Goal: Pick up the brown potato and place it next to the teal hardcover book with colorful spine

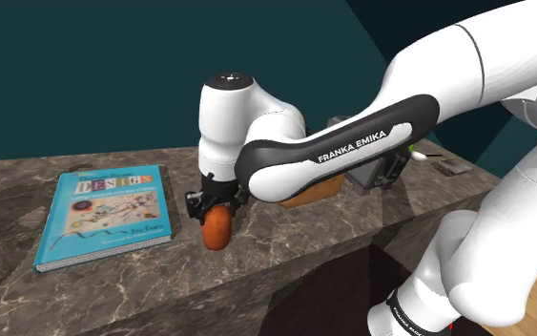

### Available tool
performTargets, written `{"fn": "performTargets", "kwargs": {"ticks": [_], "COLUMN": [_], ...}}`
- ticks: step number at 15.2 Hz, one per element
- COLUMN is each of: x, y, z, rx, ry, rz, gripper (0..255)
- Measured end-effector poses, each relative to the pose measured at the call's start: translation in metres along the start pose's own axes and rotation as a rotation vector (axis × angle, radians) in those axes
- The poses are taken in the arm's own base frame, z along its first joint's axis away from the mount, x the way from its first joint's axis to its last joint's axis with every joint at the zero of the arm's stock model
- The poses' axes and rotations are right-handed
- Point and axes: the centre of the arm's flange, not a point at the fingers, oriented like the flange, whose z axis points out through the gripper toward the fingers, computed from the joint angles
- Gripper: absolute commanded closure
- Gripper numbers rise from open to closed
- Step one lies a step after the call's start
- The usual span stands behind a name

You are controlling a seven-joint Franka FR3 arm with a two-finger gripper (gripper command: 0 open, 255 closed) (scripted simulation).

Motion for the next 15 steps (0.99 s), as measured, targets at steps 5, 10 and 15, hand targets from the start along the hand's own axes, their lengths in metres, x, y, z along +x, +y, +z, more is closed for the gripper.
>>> {"fn": "performTargets", "kwargs": {"ticks": [5, 10, 15], "x": [-0.002, -0.004, -0.007], "y": [0.001, 0.000, -0.001], "z": [0.026, 0.028, 0.035], "rx": [0.002, 0.001, -0.011], "ry": [0.000, 0.000, -0.011], "rz": [0.000, 0.001, -0.003], "gripper": [255, 255, 0]}}
